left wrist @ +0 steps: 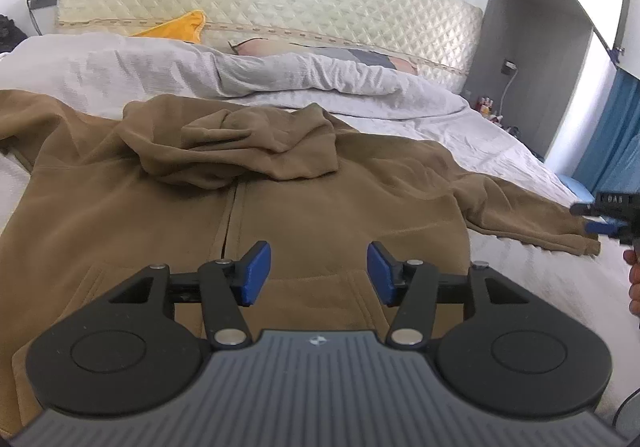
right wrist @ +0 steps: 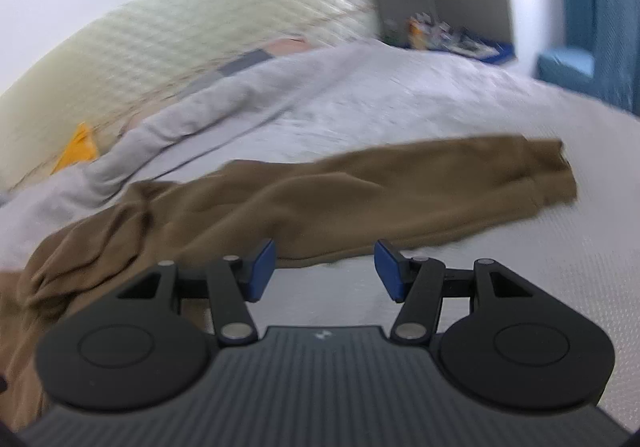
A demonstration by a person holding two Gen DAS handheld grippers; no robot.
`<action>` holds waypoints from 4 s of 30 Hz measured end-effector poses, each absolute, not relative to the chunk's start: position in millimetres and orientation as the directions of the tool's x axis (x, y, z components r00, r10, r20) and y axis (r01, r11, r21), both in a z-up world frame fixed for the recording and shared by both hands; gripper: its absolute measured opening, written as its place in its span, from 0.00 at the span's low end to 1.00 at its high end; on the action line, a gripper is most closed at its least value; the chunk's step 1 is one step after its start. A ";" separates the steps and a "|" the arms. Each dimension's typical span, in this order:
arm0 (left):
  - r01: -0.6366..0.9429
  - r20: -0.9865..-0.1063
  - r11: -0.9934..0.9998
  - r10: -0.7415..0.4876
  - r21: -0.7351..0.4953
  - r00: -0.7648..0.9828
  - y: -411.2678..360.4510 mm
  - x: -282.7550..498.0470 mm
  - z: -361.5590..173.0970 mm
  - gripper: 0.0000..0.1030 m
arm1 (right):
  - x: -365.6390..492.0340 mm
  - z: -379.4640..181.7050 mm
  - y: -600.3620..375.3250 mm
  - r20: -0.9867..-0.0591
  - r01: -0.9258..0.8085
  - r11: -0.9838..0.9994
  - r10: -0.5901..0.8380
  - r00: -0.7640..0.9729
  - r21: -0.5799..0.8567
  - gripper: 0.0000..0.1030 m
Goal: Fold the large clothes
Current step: 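Close the right gripper on the hoodie sleeve cuff, then lift the sleeve cuff with the right gripper, then carry the held sleeve across the hoodie body with the right gripper and release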
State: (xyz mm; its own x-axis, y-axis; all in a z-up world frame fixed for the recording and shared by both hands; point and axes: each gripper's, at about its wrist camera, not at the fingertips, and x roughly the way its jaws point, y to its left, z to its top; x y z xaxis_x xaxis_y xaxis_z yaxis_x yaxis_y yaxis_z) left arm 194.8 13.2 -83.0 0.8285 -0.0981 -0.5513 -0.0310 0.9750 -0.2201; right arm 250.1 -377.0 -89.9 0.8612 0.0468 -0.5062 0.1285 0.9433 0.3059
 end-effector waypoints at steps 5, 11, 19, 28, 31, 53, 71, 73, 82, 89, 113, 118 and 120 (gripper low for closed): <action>-0.087 -0.568 0.972 -0.056 -0.220 0.821 14.0 206.6 -90.5 0.59 | 276.4 -124.3 -420.5 -0.528 0.214 0.891 0.033 0.849 0.401 0.67; -0.150 -0.597 0.958 -0.027 -0.244 0.802 18.5 223.2 -105.1 0.59 | 317.1 -177.7 -472.5 -0.569 0.292 0.790 0.087 0.818 0.540 0.77; -0.240 -0.635 0.942 0.038 -0.235 0.771 25.0 247.3 -123.3 0.59 | 353.3 -207.3 -521.3 -0.449 0.297 0.627 0.095 0.889 0.720 0.79; -0.278 -0.647 0.940 0.089 -0.196 0.758 25.8 263.3 -133.1 0.59 | 397.9 -218.2 -572.5 -0.372 0.327 0.524 -0.022 0.928 0.786 0.69; -0.279 -0.661 0.942 0.090 -0.186 0.745 24.5 268.4 -138.8 0.58 | 418.4 -214.8 -582.9 -0.400 0.354 0.559 -0.044 0.916 0.750 0.51; -0.214 -0.685 0.945 -0.014 -0.247 0.728 38.9 258.6 -126.8 0.59 | 402.4 -112.1 -584.0 -0.301 0.333 0.691 -0.171 0.938 0.642 0.18; -0.206 -0.520 0.898 -0.029 -0.388 0.854 107.6 201.3 -82.7 0.58 | 296.0 123.0 -316.8 0.026 -0.068 0.959 0.063 0.998 0.276 0.18; -0.211 -0.499 0.894 -0.016 -0.395 0.867 118.3 193.0 -78.5 0.58 | 283.3 132.2 -276.7 0.044 -0.114 0.971 0.107 0.993 0.212 0.18; -0.252 -0.403 0.801 0.014 -0.543 0.915 182.6 151.5 -63.7 0.58 | 225.8 123.1 -114.2 0.046 -0.356 0.933 0.354 0.934 0.057 0.18; -0.356 -0.378 0.727 0.143 -0.587 0.915 227.8 104.6 -63.1 0.58 | 211.1 62.2 -10.1 -0.052 -0.500 0.865 0.502 0.863 0.046 0.17; -0.481 -0.331 0.648 0.349 -0.591 0.877 265.9 101.6 -84.1 0.58 | 222.6 -131.3 111.1 -0.501 -0.647 0.749 0.618 0.606 0.142 0.20; -0.463 -0.306 0.671 0.348 -0.579 0.886 260.8 101.7 -80.0 0.58 | 213.4 -125.1 91.6 -0.503 -0.669 0.711 0.669 0.547 0.218 0.75; -0.452 -0.294 0.685 0.344 -0.572 0.892 257.5 101.3 -77.2 0.58 | 206.9 -120.1 78.7 -0.489 -0.677 0.693 0.693 0.530 0.248 0.76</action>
